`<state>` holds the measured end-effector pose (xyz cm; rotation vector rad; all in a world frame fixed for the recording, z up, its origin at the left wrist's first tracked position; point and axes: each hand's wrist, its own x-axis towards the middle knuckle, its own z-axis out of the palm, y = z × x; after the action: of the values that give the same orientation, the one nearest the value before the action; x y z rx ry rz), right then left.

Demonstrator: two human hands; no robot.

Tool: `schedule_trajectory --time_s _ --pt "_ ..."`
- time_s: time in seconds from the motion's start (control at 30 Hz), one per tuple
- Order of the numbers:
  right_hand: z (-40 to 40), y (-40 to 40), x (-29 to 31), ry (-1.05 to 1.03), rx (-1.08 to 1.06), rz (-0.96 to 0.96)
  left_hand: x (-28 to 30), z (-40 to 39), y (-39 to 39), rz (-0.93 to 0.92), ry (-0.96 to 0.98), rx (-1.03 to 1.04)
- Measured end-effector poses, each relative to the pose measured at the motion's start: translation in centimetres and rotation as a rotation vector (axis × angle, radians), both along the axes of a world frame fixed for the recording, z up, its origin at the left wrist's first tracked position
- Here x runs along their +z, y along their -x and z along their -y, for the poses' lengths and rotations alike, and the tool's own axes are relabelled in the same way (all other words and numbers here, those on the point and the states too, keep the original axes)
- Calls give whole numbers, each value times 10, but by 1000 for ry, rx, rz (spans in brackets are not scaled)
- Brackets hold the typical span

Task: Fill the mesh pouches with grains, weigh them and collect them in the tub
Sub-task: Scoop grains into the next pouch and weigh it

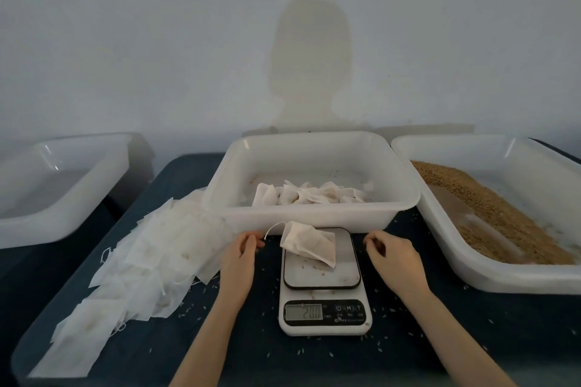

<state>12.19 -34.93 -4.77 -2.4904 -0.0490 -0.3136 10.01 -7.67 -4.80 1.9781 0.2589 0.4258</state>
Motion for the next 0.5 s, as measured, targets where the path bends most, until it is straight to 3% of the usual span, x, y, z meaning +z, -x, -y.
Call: schedule_trajectory --time_s 0.5 --pt "0 1 -1 27 8 -21 -4 -3 -5 -15 19 8"
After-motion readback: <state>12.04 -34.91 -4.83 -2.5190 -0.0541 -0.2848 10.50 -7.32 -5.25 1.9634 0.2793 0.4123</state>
